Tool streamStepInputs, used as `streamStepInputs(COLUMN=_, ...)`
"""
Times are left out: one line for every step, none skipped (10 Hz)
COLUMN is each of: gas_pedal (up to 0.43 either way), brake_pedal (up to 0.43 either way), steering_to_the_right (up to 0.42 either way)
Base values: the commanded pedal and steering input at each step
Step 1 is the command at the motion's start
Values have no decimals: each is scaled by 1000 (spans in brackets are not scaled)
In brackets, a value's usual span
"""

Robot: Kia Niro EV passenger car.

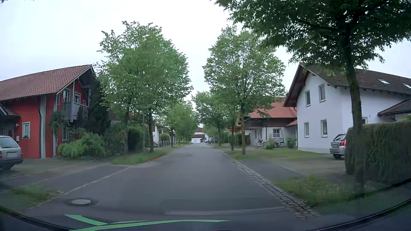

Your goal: Follow the waypoints while adhering to traffic rules and regulations

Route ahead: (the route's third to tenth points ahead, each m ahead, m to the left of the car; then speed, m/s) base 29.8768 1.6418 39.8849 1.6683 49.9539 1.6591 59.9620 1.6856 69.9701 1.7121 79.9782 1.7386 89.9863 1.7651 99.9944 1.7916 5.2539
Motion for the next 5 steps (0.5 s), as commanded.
streamStepInputs(gas_pedal=67, brake_pedal=0, steering_to_the_right=-4)
streamStepInputs(gas_pedal=67, brake_pedal=0, steering_to_the_right=-4)
streamStepInputs(gas_pedal=79, brake_pedal=0, steering_to_the_right=-5)
streamStepInputs(gas_pedal=79, brake_pedal=0, steering_to_the_right=-5)
streamStepInputs(gas_pedal=79, brake_pedal=0, steering_to_the_right=-5)
